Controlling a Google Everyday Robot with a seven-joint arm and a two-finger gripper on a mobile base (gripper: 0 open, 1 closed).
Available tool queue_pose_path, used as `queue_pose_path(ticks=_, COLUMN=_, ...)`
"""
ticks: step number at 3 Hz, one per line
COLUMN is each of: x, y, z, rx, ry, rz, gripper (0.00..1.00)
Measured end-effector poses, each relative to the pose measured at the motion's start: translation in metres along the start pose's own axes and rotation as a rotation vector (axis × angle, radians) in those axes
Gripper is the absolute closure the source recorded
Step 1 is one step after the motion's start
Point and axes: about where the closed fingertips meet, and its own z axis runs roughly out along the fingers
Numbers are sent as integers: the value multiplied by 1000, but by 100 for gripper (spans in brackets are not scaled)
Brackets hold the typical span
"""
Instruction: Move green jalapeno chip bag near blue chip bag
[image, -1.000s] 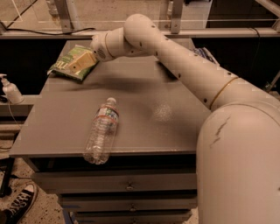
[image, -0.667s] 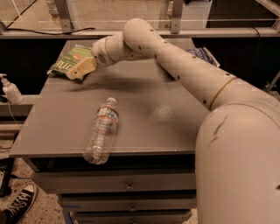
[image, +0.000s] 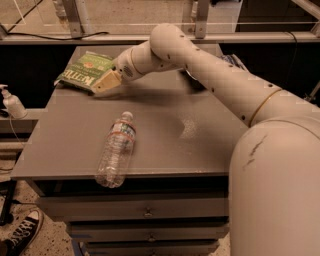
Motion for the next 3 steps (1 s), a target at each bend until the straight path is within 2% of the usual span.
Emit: queue_pose_path(ticks=3, x=17, y=-16, z=-22, rx=45, ry=32, rz=18, gripper=92)
